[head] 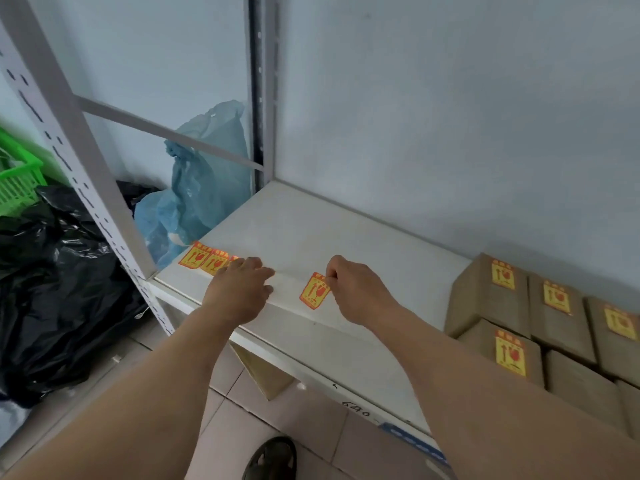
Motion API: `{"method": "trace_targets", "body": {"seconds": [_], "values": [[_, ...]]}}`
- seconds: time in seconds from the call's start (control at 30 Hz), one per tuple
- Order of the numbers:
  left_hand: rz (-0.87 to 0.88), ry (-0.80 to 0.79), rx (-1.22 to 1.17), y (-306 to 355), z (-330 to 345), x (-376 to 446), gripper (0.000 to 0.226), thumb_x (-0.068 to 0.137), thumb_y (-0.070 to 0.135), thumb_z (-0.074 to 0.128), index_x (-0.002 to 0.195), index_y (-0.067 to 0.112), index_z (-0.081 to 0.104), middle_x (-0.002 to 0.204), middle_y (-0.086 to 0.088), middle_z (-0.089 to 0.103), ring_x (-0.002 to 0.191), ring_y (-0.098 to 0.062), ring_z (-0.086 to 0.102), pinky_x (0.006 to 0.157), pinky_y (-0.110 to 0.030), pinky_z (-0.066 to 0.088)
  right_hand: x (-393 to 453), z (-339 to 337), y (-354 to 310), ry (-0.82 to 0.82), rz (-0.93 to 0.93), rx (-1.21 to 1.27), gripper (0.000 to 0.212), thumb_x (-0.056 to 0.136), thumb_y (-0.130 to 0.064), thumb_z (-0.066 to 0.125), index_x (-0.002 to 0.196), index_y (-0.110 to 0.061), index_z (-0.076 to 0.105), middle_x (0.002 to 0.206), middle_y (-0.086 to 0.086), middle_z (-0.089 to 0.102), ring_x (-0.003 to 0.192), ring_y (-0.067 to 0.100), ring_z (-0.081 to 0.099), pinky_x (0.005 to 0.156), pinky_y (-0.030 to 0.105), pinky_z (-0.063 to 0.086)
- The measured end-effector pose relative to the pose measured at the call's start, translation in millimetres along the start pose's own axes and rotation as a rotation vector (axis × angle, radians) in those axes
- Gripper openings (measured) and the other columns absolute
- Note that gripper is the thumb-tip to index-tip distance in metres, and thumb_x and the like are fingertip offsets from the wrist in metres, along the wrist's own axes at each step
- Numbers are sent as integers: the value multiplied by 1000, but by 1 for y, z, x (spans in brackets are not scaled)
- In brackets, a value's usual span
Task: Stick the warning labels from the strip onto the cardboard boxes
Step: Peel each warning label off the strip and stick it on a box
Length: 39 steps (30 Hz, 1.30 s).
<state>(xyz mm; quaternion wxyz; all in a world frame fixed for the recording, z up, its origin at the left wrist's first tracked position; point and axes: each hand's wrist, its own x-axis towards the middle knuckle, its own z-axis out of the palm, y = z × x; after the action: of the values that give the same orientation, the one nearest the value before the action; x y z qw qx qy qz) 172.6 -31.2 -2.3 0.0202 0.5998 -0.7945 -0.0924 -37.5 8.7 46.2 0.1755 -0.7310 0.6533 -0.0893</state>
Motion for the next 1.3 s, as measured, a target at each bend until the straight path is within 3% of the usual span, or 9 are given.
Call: {"method": "trace_targets", "body": {"seconds": [0.13,0.27,0.53,0.67,0.8,0.87,1.07,1.3], "values": [[247,17,33,67,-28,-15,39,98,42,45,134,29,53,135,4,52,117,-20,52,92,-38,47,-37,-32,26,-30,9,-97,8,96,-13,43,90,-17,45,87,4,59,78,25,55,67,40,45],[407,7,97,126,-37,-35,38,98,43,43,131,29,55,130,5,55,113,-20,53,90,-36,44,-83,-62,53,-13,40,-181,10,98,-13,40,90,-18,42,88,4,55,76,23,53,62,36,41],[636,65,76,217,-44,-63,37,99,43,39,128,28,54,127,6,56,115,-18,51,91,-32,40,-181,-114,123,106,220,-42,18,102,-29,37,87,-27,46,85,-9,55,74,9,54,63,29,46],[719,61,50,259,-43,-71,35,99,41,38,128,28,53,126,5,56,115,-17,51,93,-33,40,-216,-126,159,178,285,31,12,100,-27,44,89,-26,48,86,-7,57,77,9,56,68,31,51],[801,56,42,294,-39,-77,35,100,39,35,128,29,53,125,7,55,116,-15,48,93,-32,38,-241,-135,187,221,334,108,11,100,-27,45,91,-25,51,87,-8,56,76,7,54,63,21,41],[829,44,41,305,-35,-80,35,100,40,34,127,29,54,123,8,55,117,-14,47,94,-32,38,-248,-136,198,230,349,137,10,100,-27,45,93,-26,51,88,-7,58,79,8,57,66,23,45],[851,-75,98,322,-26,-85,48,96,58,31,131,32,50,131,9,51,125,-14,40,105,-35,34,-252,-125,216,202,356,196,5,98,-29,50,93,-29,51,92,-8,60,86,6,58,71,22,47],[862,-102,161,324,-21,-89,62,90,69,29,138,33,45,136,9,45,130,-15,33,108,-36,29,-238,-118,217,205,345,238,3,96,-30,55,96,-28,52,93,-9,57,87,6,56,70,19,45]]}}
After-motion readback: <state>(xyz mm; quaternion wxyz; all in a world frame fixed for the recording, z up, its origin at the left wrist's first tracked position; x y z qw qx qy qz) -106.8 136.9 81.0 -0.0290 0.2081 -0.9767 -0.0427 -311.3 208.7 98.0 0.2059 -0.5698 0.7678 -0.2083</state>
